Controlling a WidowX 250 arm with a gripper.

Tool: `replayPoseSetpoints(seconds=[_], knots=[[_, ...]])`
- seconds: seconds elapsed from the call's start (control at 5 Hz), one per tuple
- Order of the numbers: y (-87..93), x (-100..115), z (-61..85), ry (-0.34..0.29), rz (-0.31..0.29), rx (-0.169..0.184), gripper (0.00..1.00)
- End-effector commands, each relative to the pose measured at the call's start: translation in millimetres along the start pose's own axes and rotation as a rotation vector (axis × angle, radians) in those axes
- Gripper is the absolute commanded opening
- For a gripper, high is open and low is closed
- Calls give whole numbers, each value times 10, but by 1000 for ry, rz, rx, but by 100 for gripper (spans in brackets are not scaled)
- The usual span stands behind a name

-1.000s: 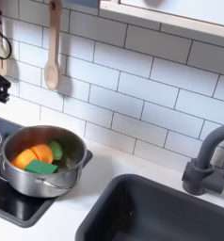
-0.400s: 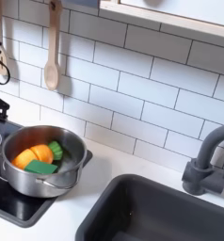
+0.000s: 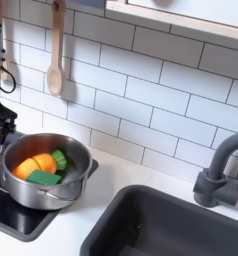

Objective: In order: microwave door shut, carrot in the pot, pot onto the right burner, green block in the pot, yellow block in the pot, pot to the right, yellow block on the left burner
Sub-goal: 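Take the yellow block out of the pot and put it on the left burner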

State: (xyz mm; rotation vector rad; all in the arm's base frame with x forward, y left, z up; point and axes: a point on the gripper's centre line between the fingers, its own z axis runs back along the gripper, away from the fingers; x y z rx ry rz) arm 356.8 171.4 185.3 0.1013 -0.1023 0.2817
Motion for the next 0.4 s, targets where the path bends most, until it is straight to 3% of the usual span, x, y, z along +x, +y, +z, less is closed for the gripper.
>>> replayPoseSetpoints(seconds=[0.0,0.2], knots=[[23,-31,25,-14,18,-5,100],[17,-11,119,3,10,21,100]])
